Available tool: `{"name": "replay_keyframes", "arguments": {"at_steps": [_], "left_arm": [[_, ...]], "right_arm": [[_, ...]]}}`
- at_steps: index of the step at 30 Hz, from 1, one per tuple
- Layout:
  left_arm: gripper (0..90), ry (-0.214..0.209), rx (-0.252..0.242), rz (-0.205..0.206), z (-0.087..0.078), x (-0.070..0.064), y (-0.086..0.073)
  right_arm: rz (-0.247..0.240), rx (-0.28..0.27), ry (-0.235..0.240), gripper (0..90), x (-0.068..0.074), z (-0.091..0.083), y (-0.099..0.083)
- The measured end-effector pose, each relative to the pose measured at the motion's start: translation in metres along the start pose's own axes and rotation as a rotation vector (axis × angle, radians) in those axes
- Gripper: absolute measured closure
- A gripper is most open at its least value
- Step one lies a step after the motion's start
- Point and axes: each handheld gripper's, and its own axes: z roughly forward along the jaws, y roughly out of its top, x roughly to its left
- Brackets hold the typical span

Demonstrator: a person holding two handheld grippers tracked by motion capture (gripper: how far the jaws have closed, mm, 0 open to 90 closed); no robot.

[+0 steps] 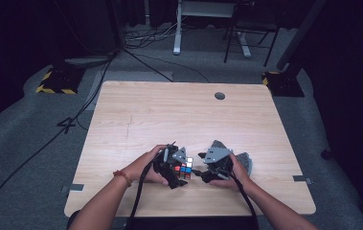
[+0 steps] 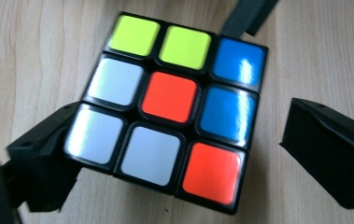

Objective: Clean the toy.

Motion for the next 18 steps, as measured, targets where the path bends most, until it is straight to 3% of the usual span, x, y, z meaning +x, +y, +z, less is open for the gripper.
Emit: {"name": "replay_keyframes", "arguments": {"at_steps": [3,5,6,7,9,13,18], "left_arm": [[4.2,0.007,0.001,-0.001,-0.0024,-0.0012,-0.001],[18.4,0.012,-0.014,-0.002,-0.0049,-0.0016,-0.0012],[21.4,0.017,-0.01,-0.001,-0.005,-0.0017,-0.0009],[21.9,0.019,-0.01,0.005,-0.0042,-0.0022,-0.0007],[22.0,0.022,-0.006,0.007,-0.0036,-0.0022,-0.0008],[23.4,0.028,-0.007,0.011,-0.0015,-0.003,-0.003],[24.0,0.022,-0.043,-0.002,0.0038,-0.0027,-0.0034]], "right_arm": [[0.018,-0.004,-0.009,36.3,-0.0023,0.0026,-0.0003],[0.031,-0.008,-0.019,36.2,-0.0044,0.0036,-0.001],[0.035,-0.009,-0.008,35.5,-0.0051,0.0039,-0.0015],[0.041,-0.012,0.012,36.3,-0.0051,0.004,-0.002],[0.017,-0.007,0.005,35.8,-0.0036,0.0039,-0.0012],[0.019,-0.01,-0.002,36.2,-0.0032,0.0042,-0.001],[0.026,-0.018,-0.003,36.2,-0.0046,0.0043,-0.0022]]}}
